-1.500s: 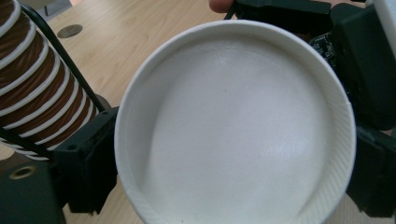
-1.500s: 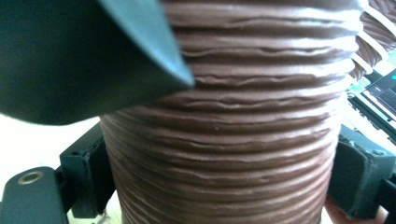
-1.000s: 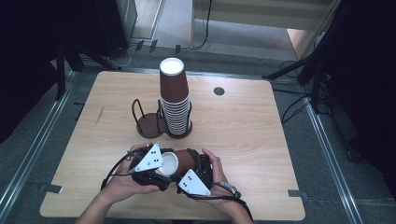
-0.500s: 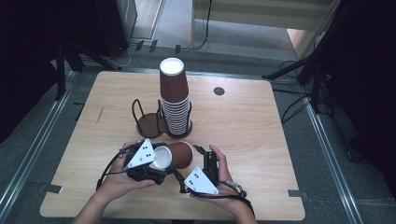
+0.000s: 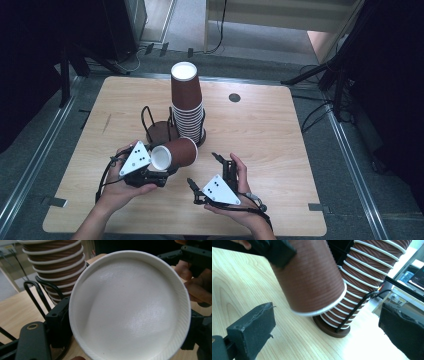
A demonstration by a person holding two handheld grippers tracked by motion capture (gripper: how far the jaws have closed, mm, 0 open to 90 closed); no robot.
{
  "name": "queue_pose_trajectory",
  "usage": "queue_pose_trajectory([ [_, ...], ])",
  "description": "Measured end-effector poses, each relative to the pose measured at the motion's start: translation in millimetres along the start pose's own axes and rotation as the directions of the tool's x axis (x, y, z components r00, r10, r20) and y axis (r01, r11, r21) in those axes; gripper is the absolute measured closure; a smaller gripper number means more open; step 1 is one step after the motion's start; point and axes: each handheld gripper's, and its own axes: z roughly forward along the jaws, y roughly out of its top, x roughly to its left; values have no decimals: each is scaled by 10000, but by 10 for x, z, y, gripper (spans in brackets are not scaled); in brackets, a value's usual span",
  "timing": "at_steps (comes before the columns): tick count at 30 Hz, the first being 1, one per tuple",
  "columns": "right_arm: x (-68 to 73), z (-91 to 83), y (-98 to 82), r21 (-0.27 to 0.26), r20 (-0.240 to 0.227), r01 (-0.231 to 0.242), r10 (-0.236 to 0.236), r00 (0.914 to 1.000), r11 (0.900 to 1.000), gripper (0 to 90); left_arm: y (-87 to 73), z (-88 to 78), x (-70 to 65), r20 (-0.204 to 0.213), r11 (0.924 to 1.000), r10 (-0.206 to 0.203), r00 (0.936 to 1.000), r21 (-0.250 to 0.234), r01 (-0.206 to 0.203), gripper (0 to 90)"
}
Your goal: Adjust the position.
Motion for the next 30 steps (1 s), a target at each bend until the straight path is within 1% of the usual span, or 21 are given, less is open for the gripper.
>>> queue_pose_trajectory([
  [1, -2, 3, 0, 16, 19, -53, 53, 10000, 10000, 5, 0, 0, 0, 0, 10000, 0, 10000, 0, 0, 202],
  [2, -3, 6, 0, 44, 55, -133, 133, 9999, 9999, 5, 9, -28, 15, -144, 9998, -76, 9999, -211, 73, 202],
  [3, -3, 9, 1, 81, 97, -196, 195, 9998, 9998, 5, 13, -42, 23, -170, 9994, -131, 9998, -333, 125, 202],
  [4, -4, 12, 1, 108, 136, -251, 249, 9996, 9996, 5, 13, -42, 23, -170, 9994, -131, 9998, -333, 125, 202],
  [5, -2, 16, 2, 178, 144, -379, 377, 9992, 9991, 2, 18, -63, 42, -290, 9985, -227, 9993, -499, 212, 202],
  [6, -2, 16, 2, 178, 144, -379, 377, 9992, 9991, 2, 18, -63, 42, -290, 9985, -227, 9993, -499, 212, 202],
  [7, -1, 22, 1, 234, 178, -485, 480, 9987, 9986, 1, 17, -70, 51, -307, 9973, -336, 9990, -656, 315, 202],
  [8, 3, 36, -4, 464, 180, -812, 805, 9966, 9956, 2, 3, -74, 66, -492, 9944, -409, 9980, -996, 359, 202],
  [10, 7, 52, -15, 673, 198, -1064, 1053, 9942, 9920, 2, -11, -73, 87, -565, 9921, -486, 9972, -1183, 417, 202],
  [12, 17, 67, -34, 683, 272, -1324, 1308, 9910, 9888, 3, -23, -70, 105, -591, 9906, -520, 9969, -1292, 440, 202],
  [14, 16, 82, -45, 650, 358, -1559, 1538, 9874, 9856, 4, -28, -74, 127, -443, 9861, -773, 9960, -1505, 699, 202],
  [16, 17, 92, -45, 637, 567, -1791, 1757, 9828, 9818, 9, -33, -81, 147, -392, 9791, -1045, 9938, -1793, 959, 202],
  [18, 24, 97, -38, 616, 728, -1903, 1858, 9799, 9798, 35, -39, -87, 157, -415, 9748, -1076, 9933, -2009, 972, 203],
  [20, 43, 102, -29, 606, 846, -1880, 1826, 9795, 9803, 42, -42, -86, 162, -391, 9719, -1093, 9932, -2136, 985, 202],
  [21, 54, 102, -24, 597, 828, -1904, 1852, 9792, 9799, 45, -45, -87, 166, -358, 9697, -1132, 9929, -2218, 1025, 203],
  [23, 67, 107, -19, 520, 832, -1949, 1902, 9782, 9795, 46, -51, -81, 165, -287, 9629, -1282, 9913, -2429, 1175, 203],
  [25, 75, 117, -18, 491, 1003, -2192, 2135, 9718, 9745, 52, -58, -75, 161, -352, 9602, -1220, 9919, -2573, 1090, 203],
  [26, 78, 123, -17, 500, 1097, -2370, 2305, 9669, 9702, 60, -62, -71, 157, -460, 9596, -1106, 9928, -2648, 946, 203],
  [27, 89, 137, -17, 551, 1298, -2608, 2520, 9590, 9638, 67, -65, -67, 156, -484, 9581, -1105, 9927, -2706, 934, 203],
  [29, 106, 149, -21, 574, 1482, -2837, 2728, 9506, 9572, 71, -69, -63, 153, -484, 9528, -1167, 9920, -2872, 981, 204],
  [30, 117, 157, -25, 591, 1563, -3114, 2993, 9413, 9484, 71, -70, -62, 153, -458, 9500, -1199, 9917, -2955, 1012, 203],
])
